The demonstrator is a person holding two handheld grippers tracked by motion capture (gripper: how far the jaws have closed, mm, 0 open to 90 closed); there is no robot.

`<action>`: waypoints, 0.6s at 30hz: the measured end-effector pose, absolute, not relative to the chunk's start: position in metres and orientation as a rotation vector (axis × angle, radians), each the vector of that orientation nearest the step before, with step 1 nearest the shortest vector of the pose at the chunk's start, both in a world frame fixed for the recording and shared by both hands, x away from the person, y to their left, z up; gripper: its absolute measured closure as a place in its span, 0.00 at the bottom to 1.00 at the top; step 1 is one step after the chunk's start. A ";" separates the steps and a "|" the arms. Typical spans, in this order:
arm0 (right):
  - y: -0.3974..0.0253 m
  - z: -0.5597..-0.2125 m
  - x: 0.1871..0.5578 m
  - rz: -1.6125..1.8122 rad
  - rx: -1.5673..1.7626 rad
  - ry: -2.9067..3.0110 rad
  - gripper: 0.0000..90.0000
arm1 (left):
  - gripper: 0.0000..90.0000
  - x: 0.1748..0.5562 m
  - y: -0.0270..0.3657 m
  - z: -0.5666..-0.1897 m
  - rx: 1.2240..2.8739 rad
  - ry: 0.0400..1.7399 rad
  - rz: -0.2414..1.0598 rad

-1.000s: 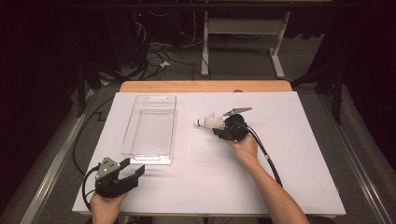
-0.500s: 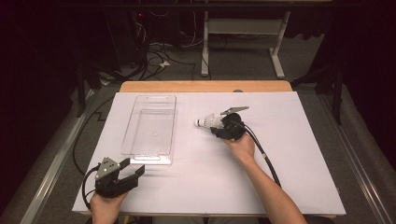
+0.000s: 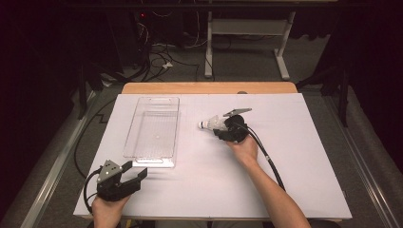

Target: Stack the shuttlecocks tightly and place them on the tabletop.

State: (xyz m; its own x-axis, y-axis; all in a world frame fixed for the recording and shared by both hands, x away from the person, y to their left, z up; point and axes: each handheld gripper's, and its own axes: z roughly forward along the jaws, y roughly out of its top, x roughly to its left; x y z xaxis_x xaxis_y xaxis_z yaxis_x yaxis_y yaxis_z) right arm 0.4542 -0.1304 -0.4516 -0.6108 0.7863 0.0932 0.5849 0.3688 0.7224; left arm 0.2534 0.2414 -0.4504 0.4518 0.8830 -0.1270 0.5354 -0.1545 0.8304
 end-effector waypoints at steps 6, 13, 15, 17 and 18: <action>-0.130 -0.452 0.456 1.079 1.213 2.359 0.68 | 0.40 0.253 0.242 -0.450 1.825 1.204 0.497; -0.127 -0.453 0.456 1.071 1.216 2.358 0.75 | 0.40 0.253 0.242 -0.450 1.824 1.204 0.497; -0.127 -0.453 0.456 1.068 1.215 2.360 0.77 | 0.40 0.253 0.241 -0.450 1.824 1.203 0.497; -0.127 -0.453 0.456 1.069 1.214 2.360 0.80 | 0.40 0.253 0.241 -0.450 1.825 1.202 0.497; -0.127 -0.453 0.456 1.070 1.213 2.360 0.81 | 0.40 0.253 0.241 -0.450 1.825 1.202 0.497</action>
